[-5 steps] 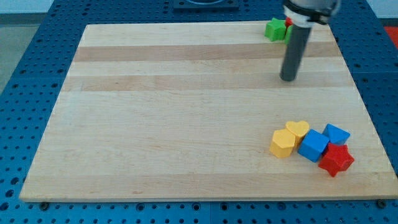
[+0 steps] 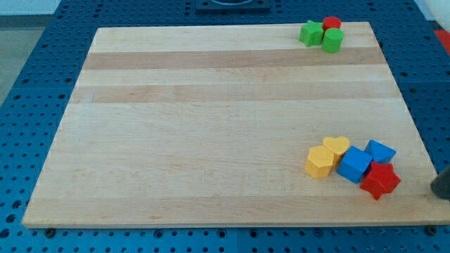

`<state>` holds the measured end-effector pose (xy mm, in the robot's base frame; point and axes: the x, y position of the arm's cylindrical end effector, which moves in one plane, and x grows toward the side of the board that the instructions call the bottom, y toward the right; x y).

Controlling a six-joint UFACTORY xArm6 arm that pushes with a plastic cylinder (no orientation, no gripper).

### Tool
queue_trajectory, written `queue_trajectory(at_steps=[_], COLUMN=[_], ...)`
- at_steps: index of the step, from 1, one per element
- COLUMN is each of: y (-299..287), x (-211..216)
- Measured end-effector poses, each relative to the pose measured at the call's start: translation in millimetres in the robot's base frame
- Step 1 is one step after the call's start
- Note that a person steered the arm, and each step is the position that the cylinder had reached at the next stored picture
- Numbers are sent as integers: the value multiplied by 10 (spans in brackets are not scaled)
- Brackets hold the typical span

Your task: Place the red star in between the blue blocks

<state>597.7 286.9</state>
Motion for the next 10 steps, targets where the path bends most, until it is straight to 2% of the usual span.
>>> queue_trajectory(at_steps=[1, 4, 10], y=[-177, -667, -782], x=[197, 191, -230])
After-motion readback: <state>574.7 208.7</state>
